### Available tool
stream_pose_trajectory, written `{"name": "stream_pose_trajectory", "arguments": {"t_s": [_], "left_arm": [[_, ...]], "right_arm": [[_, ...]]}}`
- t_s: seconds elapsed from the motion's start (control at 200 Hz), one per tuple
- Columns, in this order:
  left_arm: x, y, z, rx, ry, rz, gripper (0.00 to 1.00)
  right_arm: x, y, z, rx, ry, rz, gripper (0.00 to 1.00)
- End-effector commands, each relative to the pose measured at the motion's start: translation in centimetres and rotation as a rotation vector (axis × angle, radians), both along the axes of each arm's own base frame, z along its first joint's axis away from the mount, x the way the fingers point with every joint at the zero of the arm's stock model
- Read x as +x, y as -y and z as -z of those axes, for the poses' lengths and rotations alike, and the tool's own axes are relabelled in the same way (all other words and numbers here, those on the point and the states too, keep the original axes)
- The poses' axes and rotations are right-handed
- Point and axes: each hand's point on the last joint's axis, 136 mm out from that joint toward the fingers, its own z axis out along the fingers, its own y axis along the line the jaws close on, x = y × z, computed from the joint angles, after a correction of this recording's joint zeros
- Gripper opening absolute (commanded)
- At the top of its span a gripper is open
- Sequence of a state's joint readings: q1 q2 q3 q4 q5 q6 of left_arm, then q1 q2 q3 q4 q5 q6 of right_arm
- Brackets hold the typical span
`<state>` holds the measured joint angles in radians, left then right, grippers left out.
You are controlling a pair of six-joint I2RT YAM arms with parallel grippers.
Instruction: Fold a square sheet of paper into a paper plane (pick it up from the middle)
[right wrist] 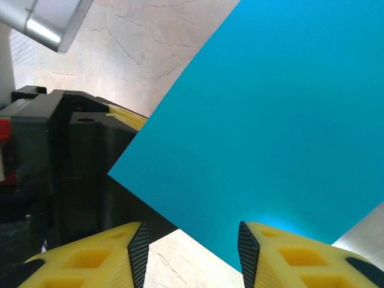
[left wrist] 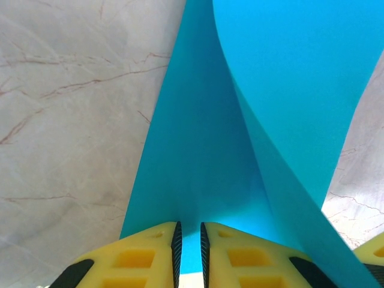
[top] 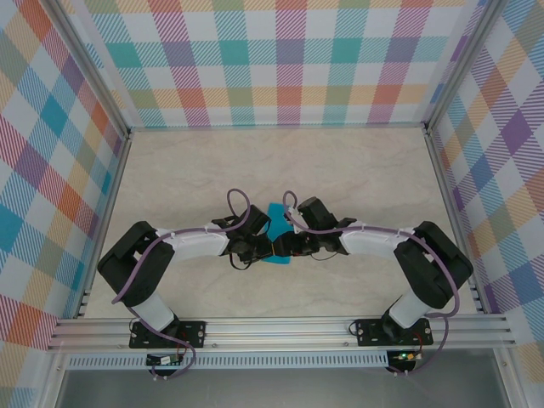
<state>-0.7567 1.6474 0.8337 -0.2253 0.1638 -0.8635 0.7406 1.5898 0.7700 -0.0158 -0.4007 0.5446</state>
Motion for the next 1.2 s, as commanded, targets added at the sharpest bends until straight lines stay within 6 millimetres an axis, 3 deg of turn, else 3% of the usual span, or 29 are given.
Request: {"name": "stream_pose_trajectory", "arguments": {"t_s": [0.0, 0.295, 0.61, 0.88, 1.06, 1.195], "left_arm": [[0.2, -0.3, 0.1, -0.007, 0.006, -0.005, 0.18], [0.1, -0.4, 0.2, 0.000, 0.003, -0.002, 0.18], [0.0, -0.5, 0.4, 0.003, -0.002, 0.000, 0.18], [0.0, -0.5, 0.4, 0.005, -0.004, -0.001, 0.18], [-0.1, -0.5, 0.6, 0.007, -0.010, 0.000, 0.18], [-0.1, -0.6, 0.6, 0.013, -0.011, -0.002, 0.18]], "right_arm": [[1.1, -0.8, -0.9, 0.013, 0.035, 0.020, 0.43], [2.3, 0.2, -0.7, -0.052, 0.068, 0.089, 0.36], [2.8, -1.0, -1.2, -0.045, 0.056, 0.055, 0.34], [2.6, -1.3, -0.7, -0.050, 0.036, 0.036, 0.25], [2.7, -1.3, -1.1, -0.046, 0.042, 0.033, 0.13], [3.3, 0.0, -0.4, -0.145, 0.049, 0.059, 0.06]]}}
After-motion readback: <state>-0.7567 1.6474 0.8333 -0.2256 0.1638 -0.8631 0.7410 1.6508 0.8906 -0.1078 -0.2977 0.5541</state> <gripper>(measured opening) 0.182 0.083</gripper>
